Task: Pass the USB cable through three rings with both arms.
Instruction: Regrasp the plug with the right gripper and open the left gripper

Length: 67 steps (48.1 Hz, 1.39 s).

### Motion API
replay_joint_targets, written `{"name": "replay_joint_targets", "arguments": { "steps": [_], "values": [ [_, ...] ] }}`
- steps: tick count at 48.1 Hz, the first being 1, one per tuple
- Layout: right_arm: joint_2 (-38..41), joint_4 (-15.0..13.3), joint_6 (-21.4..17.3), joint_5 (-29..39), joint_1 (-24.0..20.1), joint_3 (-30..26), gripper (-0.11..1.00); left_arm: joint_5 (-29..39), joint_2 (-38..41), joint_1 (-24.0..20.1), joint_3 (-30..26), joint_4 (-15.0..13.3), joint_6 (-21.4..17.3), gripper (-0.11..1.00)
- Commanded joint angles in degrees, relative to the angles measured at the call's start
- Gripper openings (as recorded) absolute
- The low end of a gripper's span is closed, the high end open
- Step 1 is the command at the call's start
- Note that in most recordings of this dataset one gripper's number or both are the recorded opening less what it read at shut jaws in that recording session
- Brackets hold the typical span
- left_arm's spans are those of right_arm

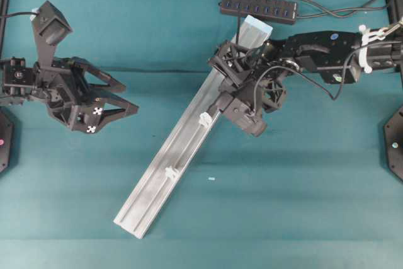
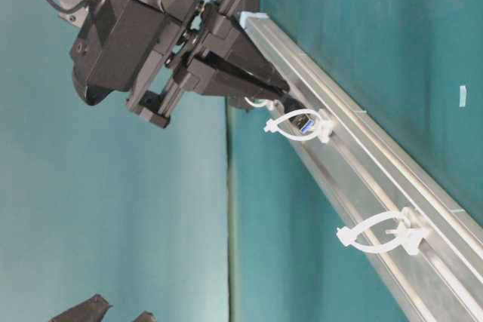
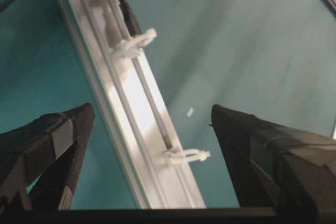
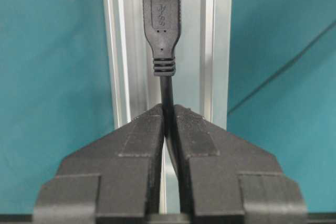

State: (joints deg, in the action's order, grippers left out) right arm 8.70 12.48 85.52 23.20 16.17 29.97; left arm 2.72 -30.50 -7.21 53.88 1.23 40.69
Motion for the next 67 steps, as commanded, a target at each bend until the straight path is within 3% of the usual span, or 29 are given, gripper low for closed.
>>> {"name": "replay_joint_targets", "arguments": {
  "steps": [1,29,48,67],
  "values": [
    [0.26,0.44,-0.09,-0.18,-0.79,-0.44,0.07,-0.35,-0.79,0.09,-0.53,0.26,-0.09,0.97],
    [1.41,5.01,-0.53,0.00,-3.25,-3.34,0.07,-1.23,1.14,1.93,-1.23,0.26,0.00,0.97],
    [1.49,7.38,-0.97,0.53,-4.31,-3.96,0.07,-2.46,8.09,3.69,-3.08,0.26,1.58,0.97],
    [1.41,7.73,-7.91,4.13,-3.96,-5.54,0.07,-14.33,19.25,3.87,-3.43,0.26,2.46,0.97]
  ]
}}
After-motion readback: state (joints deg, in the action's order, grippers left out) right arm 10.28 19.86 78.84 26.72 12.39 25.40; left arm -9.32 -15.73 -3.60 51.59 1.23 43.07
